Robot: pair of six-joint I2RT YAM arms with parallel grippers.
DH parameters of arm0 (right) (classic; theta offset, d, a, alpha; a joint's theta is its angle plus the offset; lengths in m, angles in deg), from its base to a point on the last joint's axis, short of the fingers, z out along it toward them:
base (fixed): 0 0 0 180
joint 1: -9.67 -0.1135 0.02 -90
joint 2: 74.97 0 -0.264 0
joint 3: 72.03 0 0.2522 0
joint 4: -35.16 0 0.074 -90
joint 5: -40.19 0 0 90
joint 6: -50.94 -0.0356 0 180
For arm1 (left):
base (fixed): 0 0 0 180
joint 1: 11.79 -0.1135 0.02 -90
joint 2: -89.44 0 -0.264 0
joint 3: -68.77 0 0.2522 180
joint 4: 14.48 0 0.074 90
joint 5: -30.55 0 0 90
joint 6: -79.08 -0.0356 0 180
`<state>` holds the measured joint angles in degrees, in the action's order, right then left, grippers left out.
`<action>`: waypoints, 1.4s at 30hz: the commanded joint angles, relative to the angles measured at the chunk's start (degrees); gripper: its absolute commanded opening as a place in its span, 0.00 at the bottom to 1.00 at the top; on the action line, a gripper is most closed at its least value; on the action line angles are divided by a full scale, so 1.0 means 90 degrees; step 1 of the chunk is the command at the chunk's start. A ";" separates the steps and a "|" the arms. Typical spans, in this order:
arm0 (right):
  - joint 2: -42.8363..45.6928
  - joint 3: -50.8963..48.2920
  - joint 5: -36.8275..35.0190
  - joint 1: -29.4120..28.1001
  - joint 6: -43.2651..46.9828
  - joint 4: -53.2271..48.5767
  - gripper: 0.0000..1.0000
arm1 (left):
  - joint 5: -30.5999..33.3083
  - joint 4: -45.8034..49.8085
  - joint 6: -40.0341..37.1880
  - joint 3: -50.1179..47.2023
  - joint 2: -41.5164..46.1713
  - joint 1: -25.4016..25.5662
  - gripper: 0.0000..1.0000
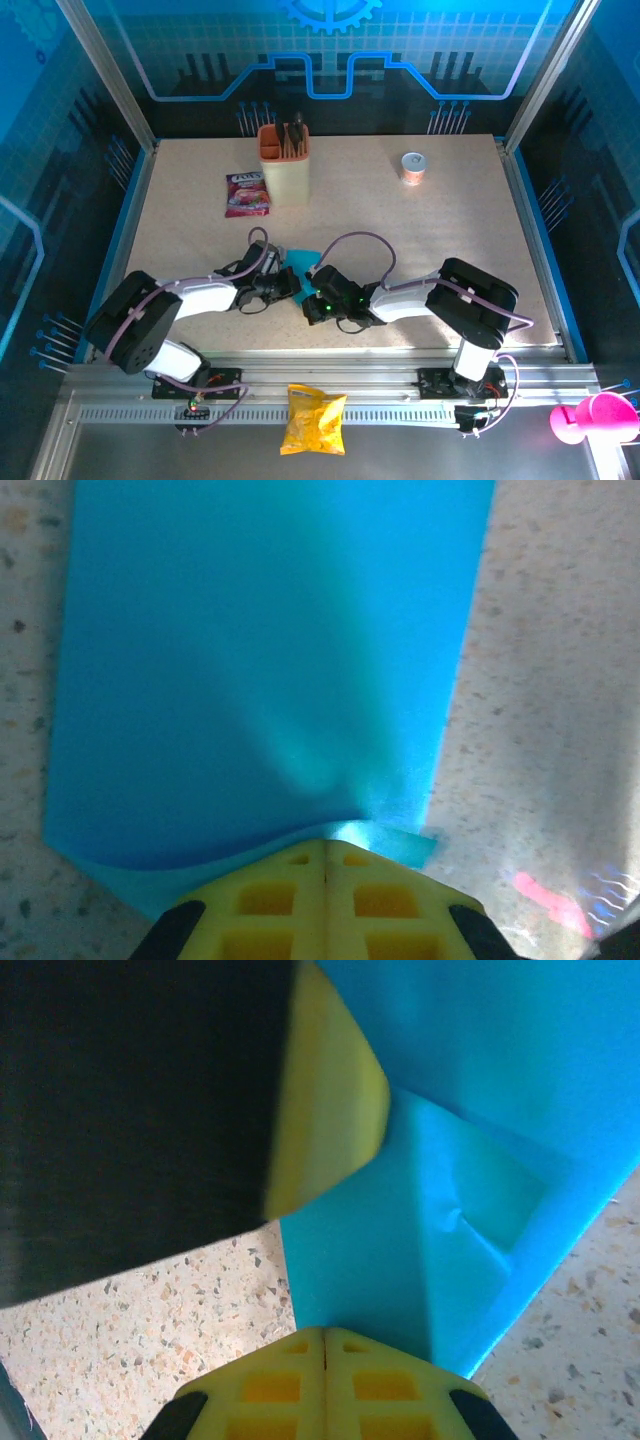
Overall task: Fold a paper plane with a square sheet of paper (pick it up from the middle)
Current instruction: Third fold the triangle at the center of the table.
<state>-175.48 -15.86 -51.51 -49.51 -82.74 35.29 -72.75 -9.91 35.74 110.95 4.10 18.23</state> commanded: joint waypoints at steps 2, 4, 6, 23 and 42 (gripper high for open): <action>-0.0247 -0.0550 0.0233 0.0013 0.0289 -0.1309 0.00 | 0.0113 -0.0179 0.0369 -0.0131 -0.0264 0.0054 0.00; -0.0144 -0.0620 0.0334 0.0001 0.0365 -0.1187 0.00 | 0.0192 -0.0096 0.0414 -0.0163 -0.0314 0.0060 0.00; -0.0045 -0.0675 0.0394 -0.0024 0.0427 -0.1101 0.00 | 0.0245 -0.0138 0.0494 -0.0233 -0.0346 0.0060 0.00; 0.0651 -0.1003 0.0410 -0.0365 0.0283 -0.0772 0.00 | 0.0345 -0.0298 0.0555 -0.0373 -0.0488 0.0059 0.00; 0.0718 -0.1826 0.0174 -0.0650 -0.0242 -0.0951 0.00 | 0.0432 -0.0402 0.0800 -0.0415 -0.0594 0.0057 0.00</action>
<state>-168.15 -27.57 -52.12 -52.62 -83.22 42.83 -74.50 -17.51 41.81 109.29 1.25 19.14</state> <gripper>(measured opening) 0.061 0.051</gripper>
